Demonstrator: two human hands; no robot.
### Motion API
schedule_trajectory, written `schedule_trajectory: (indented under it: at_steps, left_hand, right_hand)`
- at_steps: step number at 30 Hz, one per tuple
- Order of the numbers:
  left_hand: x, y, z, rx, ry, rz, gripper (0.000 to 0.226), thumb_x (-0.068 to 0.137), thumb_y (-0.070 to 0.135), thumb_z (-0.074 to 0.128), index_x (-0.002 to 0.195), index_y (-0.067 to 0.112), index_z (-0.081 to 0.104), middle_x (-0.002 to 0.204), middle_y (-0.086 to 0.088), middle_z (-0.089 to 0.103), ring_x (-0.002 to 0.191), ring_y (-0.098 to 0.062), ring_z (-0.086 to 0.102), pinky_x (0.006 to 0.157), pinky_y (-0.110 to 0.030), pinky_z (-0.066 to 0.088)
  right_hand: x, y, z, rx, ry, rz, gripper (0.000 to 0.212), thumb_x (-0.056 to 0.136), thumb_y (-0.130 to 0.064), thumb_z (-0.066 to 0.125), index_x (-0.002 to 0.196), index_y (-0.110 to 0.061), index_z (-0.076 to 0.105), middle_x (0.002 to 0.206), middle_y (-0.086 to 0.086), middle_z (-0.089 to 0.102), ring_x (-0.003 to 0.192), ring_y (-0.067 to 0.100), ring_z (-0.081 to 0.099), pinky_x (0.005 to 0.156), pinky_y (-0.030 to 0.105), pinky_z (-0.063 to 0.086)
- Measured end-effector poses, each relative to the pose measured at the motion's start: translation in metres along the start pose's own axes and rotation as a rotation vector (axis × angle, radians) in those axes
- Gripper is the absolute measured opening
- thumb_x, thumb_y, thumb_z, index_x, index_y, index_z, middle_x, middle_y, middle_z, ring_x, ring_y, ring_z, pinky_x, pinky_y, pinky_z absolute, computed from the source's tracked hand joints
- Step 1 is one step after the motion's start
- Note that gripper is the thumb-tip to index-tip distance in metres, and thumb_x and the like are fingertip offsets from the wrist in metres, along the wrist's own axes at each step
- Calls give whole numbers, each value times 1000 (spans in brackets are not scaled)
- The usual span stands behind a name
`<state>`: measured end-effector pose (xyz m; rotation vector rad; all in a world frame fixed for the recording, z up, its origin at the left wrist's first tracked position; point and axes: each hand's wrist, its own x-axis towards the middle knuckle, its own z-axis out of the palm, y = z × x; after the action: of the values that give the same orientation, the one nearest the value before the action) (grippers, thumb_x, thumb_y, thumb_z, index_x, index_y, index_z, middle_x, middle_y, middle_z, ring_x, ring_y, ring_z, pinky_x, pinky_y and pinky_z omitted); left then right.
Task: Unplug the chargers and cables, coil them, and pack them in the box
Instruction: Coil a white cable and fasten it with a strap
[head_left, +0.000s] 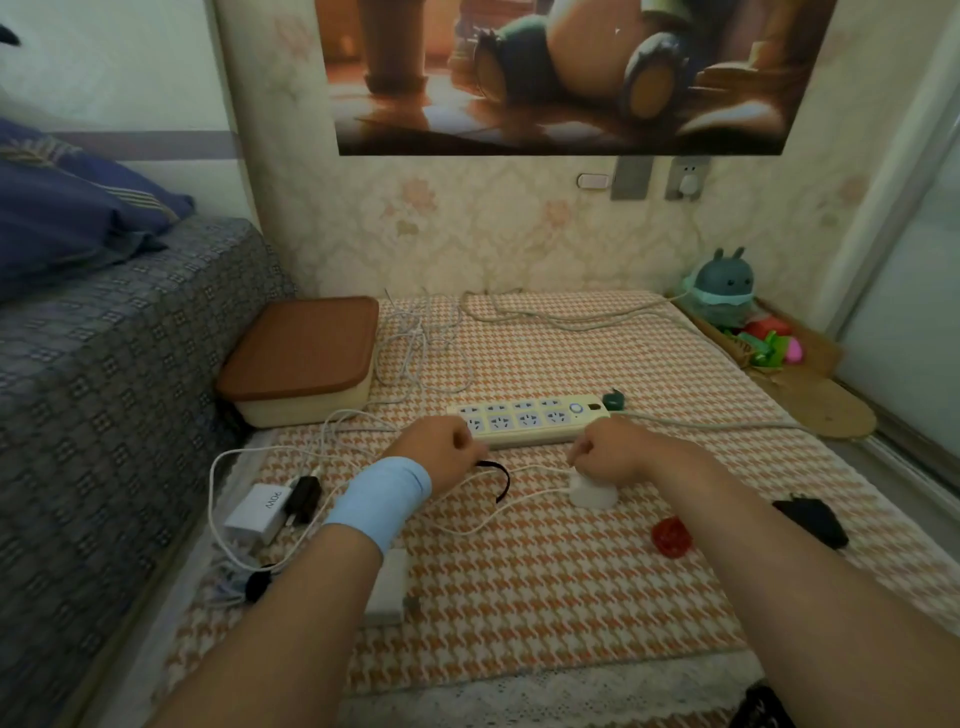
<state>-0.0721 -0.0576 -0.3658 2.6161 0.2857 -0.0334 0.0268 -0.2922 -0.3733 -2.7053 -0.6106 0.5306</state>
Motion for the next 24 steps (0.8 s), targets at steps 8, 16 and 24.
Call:
schedule_trajectory:
  at_steps: [8,16,24]
  left_hand:
    - [-15,11,4,361,-354,-6,31,100,20,50,127,20,64,133,-4,59,113,-24,60,94,-31,50]
    - [-11,18,19,278,-362,71,48,100,43,39,148,39,37,161,-6,20,143,-33,27,114,-43,32]
    - [11,24,26,300,-325,85,58,101,9,32,155,28,18,157,-8,20,134,-33,38,108,-39,38]
  right_hand:
    - [-33,-21,8,26,-58,-58,25,98,-48,59,102,-30,75,112,-7,69,93,11,61,86,33,51]
    - [-41,-48,17,-166,-11,-153,20,97,-30,66,112,-25,78,122,-8,71,109,14,63,92,29,49]
    - [-34,-44,17,-129,-60,-233,15,84,-27,81,100,-26,82,102,-15,76,93,5,66,88,29,56]
